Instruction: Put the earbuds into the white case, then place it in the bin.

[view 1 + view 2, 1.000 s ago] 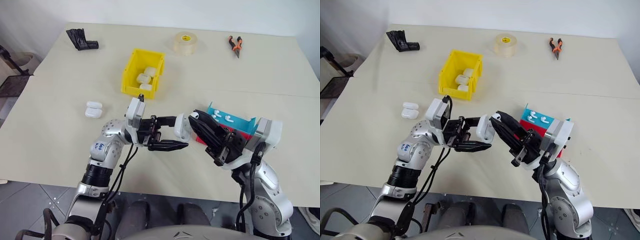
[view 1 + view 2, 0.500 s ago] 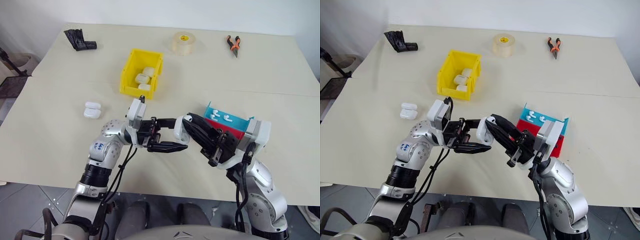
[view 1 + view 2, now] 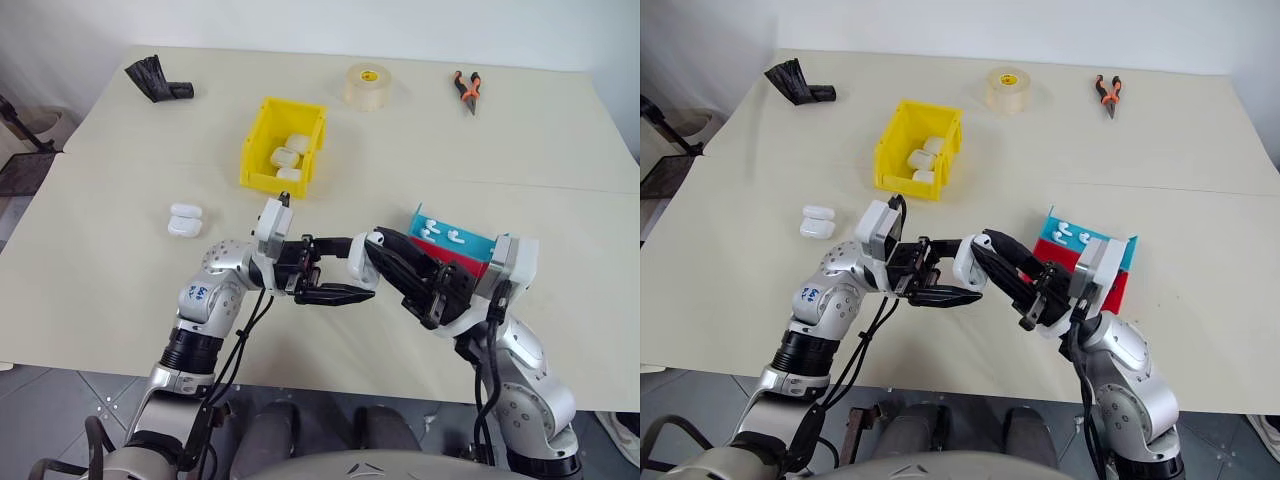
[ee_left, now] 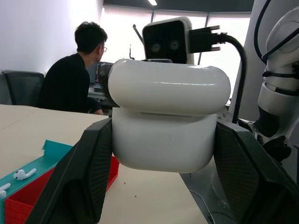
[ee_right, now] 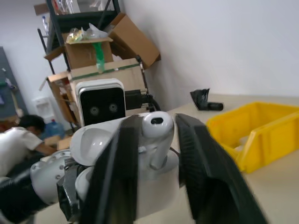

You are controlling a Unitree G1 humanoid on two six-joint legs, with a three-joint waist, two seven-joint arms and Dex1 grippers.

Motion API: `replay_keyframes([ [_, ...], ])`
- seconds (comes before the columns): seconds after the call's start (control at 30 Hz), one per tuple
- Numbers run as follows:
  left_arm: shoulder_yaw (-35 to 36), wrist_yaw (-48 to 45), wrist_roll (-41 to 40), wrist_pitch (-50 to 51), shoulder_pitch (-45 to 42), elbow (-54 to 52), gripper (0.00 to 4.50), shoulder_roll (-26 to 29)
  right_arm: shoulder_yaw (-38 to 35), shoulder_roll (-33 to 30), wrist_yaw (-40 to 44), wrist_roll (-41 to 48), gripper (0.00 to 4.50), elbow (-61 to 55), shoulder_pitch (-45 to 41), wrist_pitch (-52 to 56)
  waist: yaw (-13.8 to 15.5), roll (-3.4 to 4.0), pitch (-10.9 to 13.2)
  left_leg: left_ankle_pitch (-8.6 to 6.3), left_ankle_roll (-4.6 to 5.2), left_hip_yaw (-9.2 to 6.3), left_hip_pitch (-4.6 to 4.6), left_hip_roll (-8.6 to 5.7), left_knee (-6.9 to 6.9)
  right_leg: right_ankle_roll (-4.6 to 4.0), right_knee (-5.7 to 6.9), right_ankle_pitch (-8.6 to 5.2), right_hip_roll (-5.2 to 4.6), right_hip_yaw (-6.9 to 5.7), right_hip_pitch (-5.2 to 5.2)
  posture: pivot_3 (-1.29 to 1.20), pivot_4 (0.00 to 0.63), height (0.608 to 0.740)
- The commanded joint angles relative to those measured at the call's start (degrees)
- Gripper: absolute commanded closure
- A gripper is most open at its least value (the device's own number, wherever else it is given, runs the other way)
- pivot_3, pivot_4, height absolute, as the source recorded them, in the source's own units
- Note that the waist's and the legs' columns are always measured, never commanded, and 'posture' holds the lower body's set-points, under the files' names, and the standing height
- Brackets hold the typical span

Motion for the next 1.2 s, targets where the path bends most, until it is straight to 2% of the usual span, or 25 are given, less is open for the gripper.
replay_keyframes([
  [0.03,0.3,-0.1,-1.0,-1.7,-1.2,-2.0,1.69,-1.5,0.6,-1.1,0.9,-0.2,2.02,0.2,-0.3,0.7,0.0,0.0,0.0,0.0,0.0,0.0,0.0,0.0,0.0,0.0,0.0,0.0,0.0,0.0,0.0,0.0,0.15,0.74],
  [0.23,0.5,-0.2,-1.0,-2.2,-1.1,-1.7,1.69,-1.6,-1.6,-3.1,0.8,2.1,0.02,-0.7,-1.6,1.4,0.1,0.0,0.0,0.0,0.0,0.0,0.0,0.0,0.0,0.0,0.0,0.0,0.0,0.0,0.0,0.0,0.15,0.74],
  [0.53,0.4,0.4,-0.6,-2.9,-0.3,-1.7,1.69,-2.2,-4.2,-4.8,1.3,3.1,0.02,-0.2,-2.1,1.0,0.0,0.0,0.0,0.0,0.0,0.01,0.0,0.0,0.0,0.0,-0.01,0.0,-0.01,0.0,0.01,0.0,0.15,0.74],
  [0.7,0.7,0.3,0.5,-4.2,0.6,-0.8,1.69,-0.9,-12.5,-9.9,2.9,5.6,0.02,-0.3,-1.2,1.1,0.2,0.0,0.0,0.0,0.01,0.01,-0.01,-0.02,0.01,0.0,-0.02,0.0,-0.03,-0.02,0.02,0.0,0.15,0.74],
  [0.87,0.8,0.2,1.4,-5.7,1.6,-0.1,1.69,0.5,-23.6,-18.1,9.7,4.3,0.02,1.9,6.2,-0.6,0.8,-0.01,0.0,0.0,0.03,0.02,-0.01,-0.02,-0.11,0.0,-0.1,0.0,-0.03,-0.06,0.04,0.0,0.15,0.74],
  [1.07,1.1,-0.1,2.6,-7.9,2.7,0.4,1.69,1.5,-33.8,-24.3,23.2,-3.7,0.02,9.4,20.0,-8.5,1.5,-0.01,0.0,0.05,0.12,0.09,0.0,-0.08,-0.14,0.02,-0.16,0.01,-0.06,-0.06,0.1,0.0,0.15,0.74],
  [1.2,0.9,-0.7,3.6,-9.9,3.4,1.1,1.69,1.8,-35.7,-26.5,24.8,-4.7,0.02,11.2,20.7,-8.8,1.1,-0.01,0.0,0.06,0.13,0.26,0.07,-0.03,-0.15,0.02,-0.23,0.01,-0.04,-0.12,0.13,0.0,0.15,0.74],
])
